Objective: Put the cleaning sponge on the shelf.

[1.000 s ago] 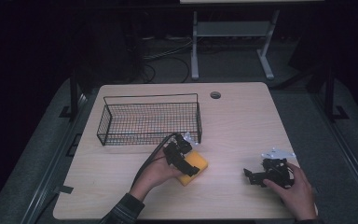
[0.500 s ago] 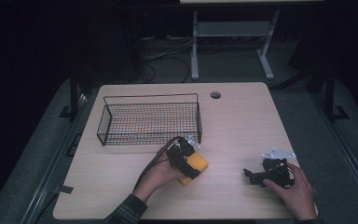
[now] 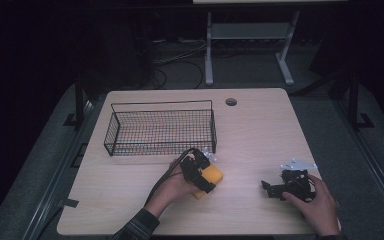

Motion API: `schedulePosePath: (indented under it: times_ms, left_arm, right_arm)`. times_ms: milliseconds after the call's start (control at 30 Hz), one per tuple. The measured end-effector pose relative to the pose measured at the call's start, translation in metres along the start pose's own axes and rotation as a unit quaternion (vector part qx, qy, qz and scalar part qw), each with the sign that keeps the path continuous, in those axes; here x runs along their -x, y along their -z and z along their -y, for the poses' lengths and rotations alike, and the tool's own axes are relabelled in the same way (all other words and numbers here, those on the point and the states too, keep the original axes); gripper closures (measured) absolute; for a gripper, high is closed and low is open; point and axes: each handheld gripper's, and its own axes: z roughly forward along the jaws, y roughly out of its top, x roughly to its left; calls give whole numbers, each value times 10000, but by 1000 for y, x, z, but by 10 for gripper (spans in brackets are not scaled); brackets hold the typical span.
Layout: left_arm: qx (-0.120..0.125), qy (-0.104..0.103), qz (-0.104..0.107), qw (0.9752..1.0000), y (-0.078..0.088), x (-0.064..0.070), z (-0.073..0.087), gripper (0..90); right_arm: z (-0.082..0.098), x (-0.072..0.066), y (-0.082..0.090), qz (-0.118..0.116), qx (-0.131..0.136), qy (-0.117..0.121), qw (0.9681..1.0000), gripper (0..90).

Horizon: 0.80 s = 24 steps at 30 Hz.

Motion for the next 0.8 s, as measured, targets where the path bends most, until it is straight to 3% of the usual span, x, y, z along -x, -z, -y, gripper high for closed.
schedulePosePath:
  times_ms: [800]
  left_arm:
    - [6, -13, -26, 10000, 6, -1, 1, 213]
  right_arm:
    - [0, 0, 0, 1, -1, 5, 10000, 0]
